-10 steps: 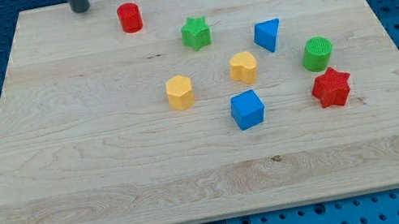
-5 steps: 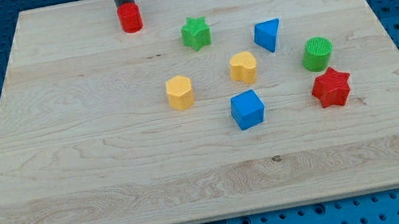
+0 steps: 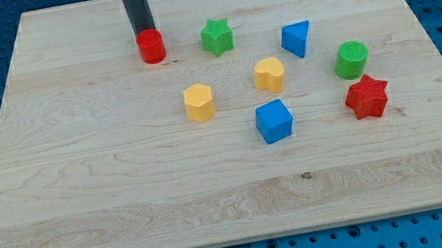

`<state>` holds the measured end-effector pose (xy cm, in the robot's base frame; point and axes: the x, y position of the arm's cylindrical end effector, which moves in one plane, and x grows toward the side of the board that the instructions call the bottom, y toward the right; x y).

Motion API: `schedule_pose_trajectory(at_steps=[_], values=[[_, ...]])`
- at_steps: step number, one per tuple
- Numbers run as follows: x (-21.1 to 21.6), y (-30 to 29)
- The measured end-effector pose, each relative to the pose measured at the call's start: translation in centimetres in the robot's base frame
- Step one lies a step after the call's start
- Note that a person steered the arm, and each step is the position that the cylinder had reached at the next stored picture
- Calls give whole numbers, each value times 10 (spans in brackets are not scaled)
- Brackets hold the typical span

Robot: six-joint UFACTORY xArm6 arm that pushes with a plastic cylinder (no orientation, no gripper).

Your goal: Place the red circle top to the yellow hexagon

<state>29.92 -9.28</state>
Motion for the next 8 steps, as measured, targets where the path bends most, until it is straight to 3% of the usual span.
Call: schedule_pose_trajectory(at_steps=[3, 5, 8], values=[[38, 0], [55, -66], [58, -41]])
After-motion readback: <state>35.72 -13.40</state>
